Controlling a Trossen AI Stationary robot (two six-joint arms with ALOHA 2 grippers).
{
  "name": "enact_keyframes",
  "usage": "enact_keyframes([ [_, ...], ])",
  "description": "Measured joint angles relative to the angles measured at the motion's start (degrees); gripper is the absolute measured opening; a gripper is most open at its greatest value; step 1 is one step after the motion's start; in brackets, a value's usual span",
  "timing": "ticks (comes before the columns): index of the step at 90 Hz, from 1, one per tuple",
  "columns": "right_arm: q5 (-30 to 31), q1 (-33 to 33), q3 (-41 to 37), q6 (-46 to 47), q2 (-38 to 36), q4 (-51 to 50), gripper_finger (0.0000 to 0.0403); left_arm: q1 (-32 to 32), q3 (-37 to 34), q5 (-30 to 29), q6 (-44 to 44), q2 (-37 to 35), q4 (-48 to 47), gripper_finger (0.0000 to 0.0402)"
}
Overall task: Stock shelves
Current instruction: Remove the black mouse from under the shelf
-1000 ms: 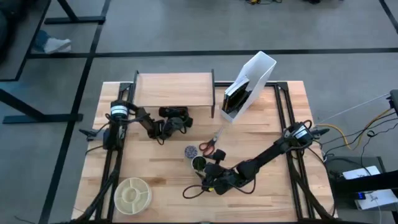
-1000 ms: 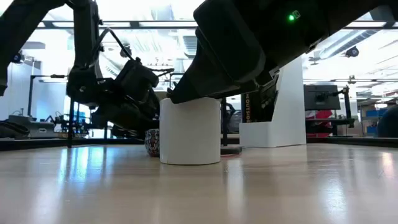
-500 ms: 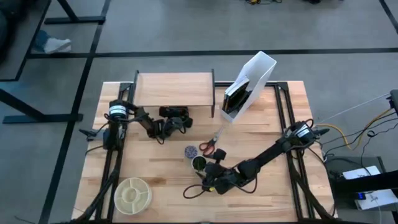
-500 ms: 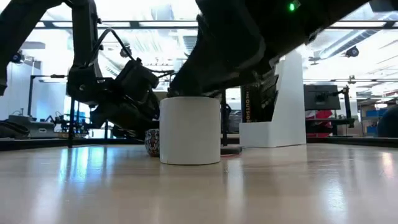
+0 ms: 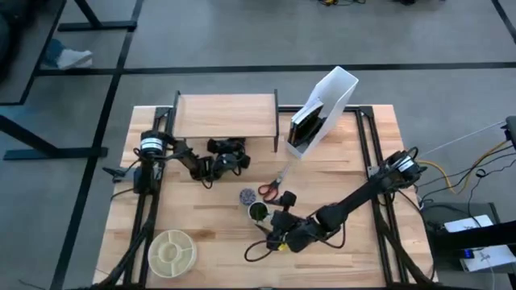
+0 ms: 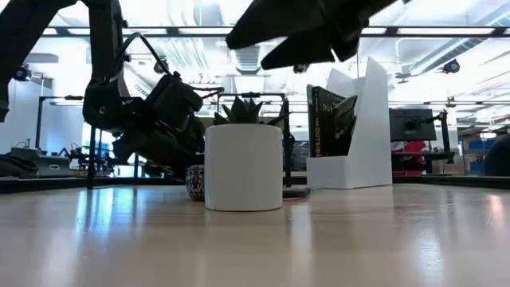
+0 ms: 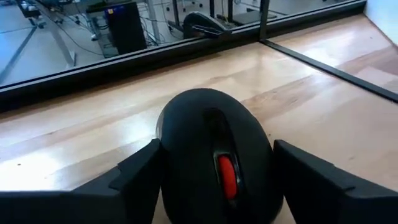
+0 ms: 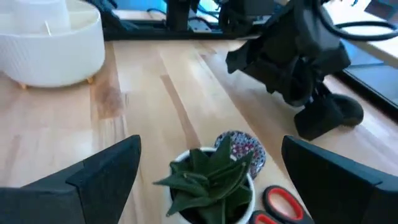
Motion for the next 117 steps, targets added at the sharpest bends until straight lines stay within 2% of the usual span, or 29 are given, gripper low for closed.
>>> enact_keyframes([
  [25, -0.02, 1.98, 0.02, 1.39, -7.85, -11.9, 0.0369, -2.8, -0.33, 0.68, 1.21, 0.04, 0.11, 0.0262],
  [42, 0.02, 2.64, 0.02, 7.26, -13.37, -23.43, 0.0369, -8.6, -0.28, 3.68, 2.42, -0.67, 1.3, 0.0255],
  [56, -0.21, 2.68, 0.0, 8.6, -13.79, -25.92, 0.0369, -12.9, 0.04, 5.45, 8.39, -2.93, 0.63, 0.0258],
  [73, -0.51, 2.66, 0.02, 9.65, -12.69, -26.81, 0.0369, -14.23, 0.26, 14.01, 15.87, -6.4, -0.38, 0.0253],
  [89, -0.57, 2.66, 0.0, 9.84, -12.09, -26.87, 0.0369, -13.39, 0.47, 26.23, 24.67, -8.01, 0.63, 0.0223],
  [99, -0.52, 2.66, -0.02, 9.87, -11.8, -27.49, 0.0369, -12.7, 0.69, 31.75, 26.63, -8.1, 1.04, 0.0192],
  [117, 1.16, 2.53, -0.02, 15.09, -13.04, -36.32, 0.0369, -12.36, 0.68, 33.75, 27.32, -8.33, 1.11, 0.0148],
])
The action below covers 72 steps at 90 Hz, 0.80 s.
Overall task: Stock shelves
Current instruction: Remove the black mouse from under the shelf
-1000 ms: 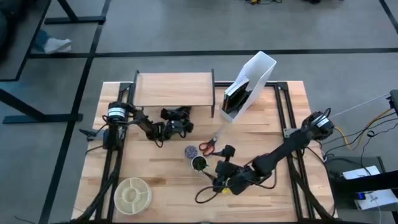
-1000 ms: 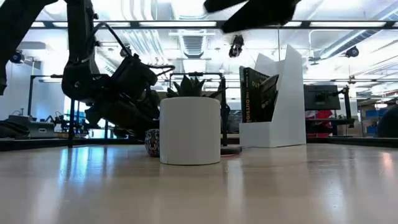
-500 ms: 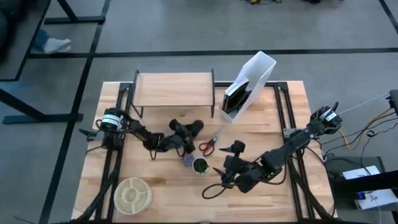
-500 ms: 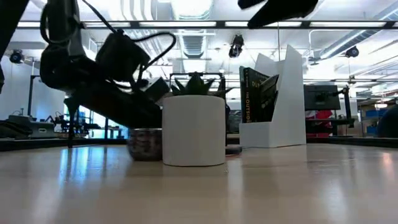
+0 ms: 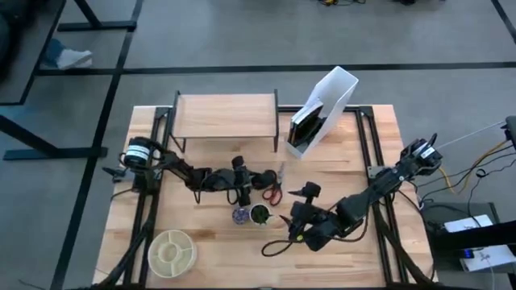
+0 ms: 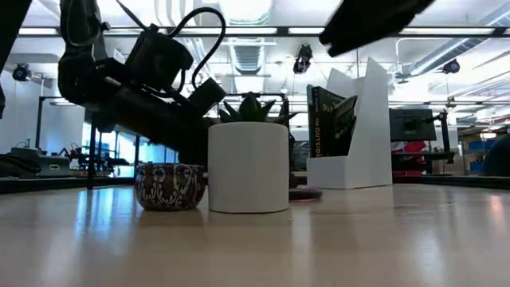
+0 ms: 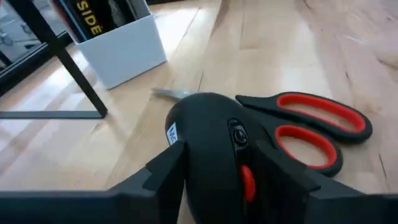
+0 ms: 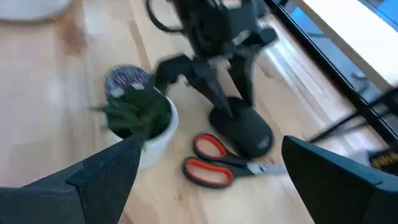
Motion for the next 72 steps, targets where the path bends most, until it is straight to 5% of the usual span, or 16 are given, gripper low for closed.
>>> enact_keyframes([
  [34, 9.31, -4.15, 0.0, 23.99, -4.29, -22.17, 0.0369, 0.07, -0.11, -0.21, 1.51, -0.7, -2.04, 0.0179],
  [57, 6.74, -13.97, 0.0, 21.43, -4.29, -24.4, 0.0369, 0.13, -0.29, -0.44, 1.5, -1.91, -5.27, 0.0205],
  [72, 2.65, -19.86, -0.5, 11.99, -4.22, -24.54, 0.0369, 0.13, -0.47, -0.5, 3.25, -5.77, -11.91, 0.0217],
])
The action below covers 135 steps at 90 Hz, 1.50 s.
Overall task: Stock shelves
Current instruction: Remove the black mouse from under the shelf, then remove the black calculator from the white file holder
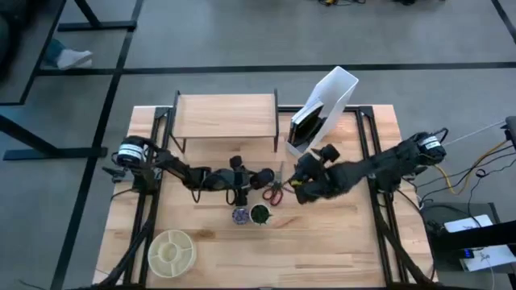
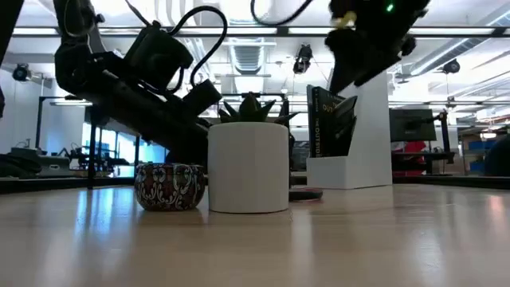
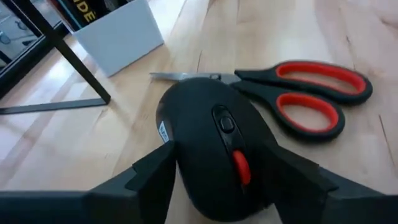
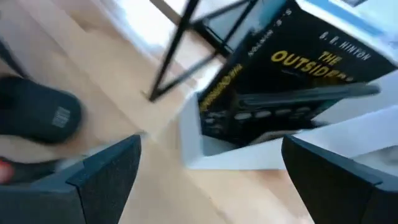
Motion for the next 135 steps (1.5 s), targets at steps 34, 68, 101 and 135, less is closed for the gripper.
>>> enact_keyframes([
  [34, -1.38, -1.47, -0.44, -15.54, 0.0, 0.77, 0.0369, 0.02, -0.41, 0.3, 1.08, -5.81, -7.14, 0.0228],
  [68, -1.38, -3.35, 3.52, -19.78, -0.65, 0.01, 0.0369, 0.04, -0.45, 2.61, 1.04, -5.46, -8.22, 0.0199],
  [101, -14.36, -10.36, 10.15, -33.6, -2.67, -0.63, 0.0369, -3.62, -0.53, 3.11, -1.16, -16.85, -21.02, 0.017],
  [135, -14.39, -15.46, 10.53, -63.19, -0.32, -3.21, 0.0368, -3.87, -1.6, 3.06, -9.65, -22.92, -34.83, 0.0139],
])
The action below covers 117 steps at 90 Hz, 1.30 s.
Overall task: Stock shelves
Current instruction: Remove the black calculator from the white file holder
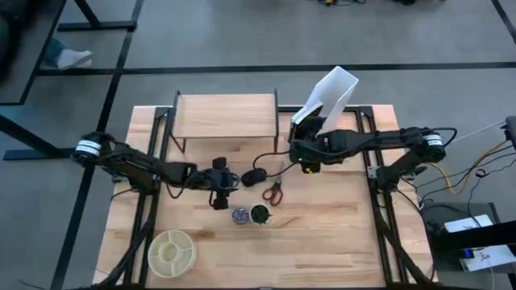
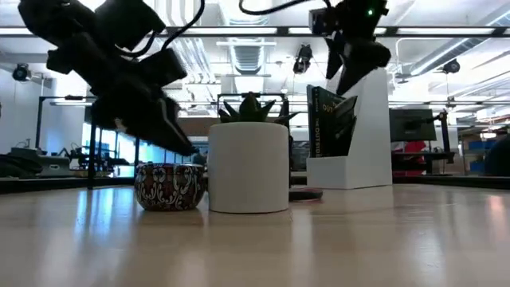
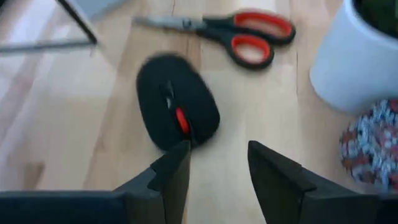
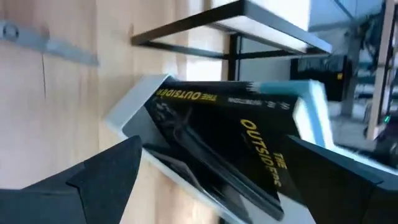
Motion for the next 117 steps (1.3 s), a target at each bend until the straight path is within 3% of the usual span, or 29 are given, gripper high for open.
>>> enact_keyframes([
  [24, 7.51, -1.86, -0.42, -7.34, 5.77, -0.15, 0.0344, -0.02, -0.76, -0.02, -2.09, 0.09, 0.25, 0.012],
  [50, 10.28, -3.96, -0.65, -8.08, 9.3, -0.73, 0.0222, -0.02, -0.91, -0.02, -3.51, 0.01, 0.7, 0.0105],
  [93, 12.57, -2.08, -0.66, -8.97, 9.44, -2.99, 0.0035, -0.09, -1.66, -0.04, -4.7, 0.08, 2.16, 0.0105],
  [103, 14.72, -0.05, -0.66, -9.1, 9.39, -3.41, 0.001, -0.13, -2.02, -0.04, -4.85, 0.08, 3.34, 0.0101],
  [117, 15.63, 2.55, -0.7, -10.07, 8.76, -3.73, 0.001, -0.11, -2.38, -0.04, -4.94, 0.1, 4.93, 0.0101],
])
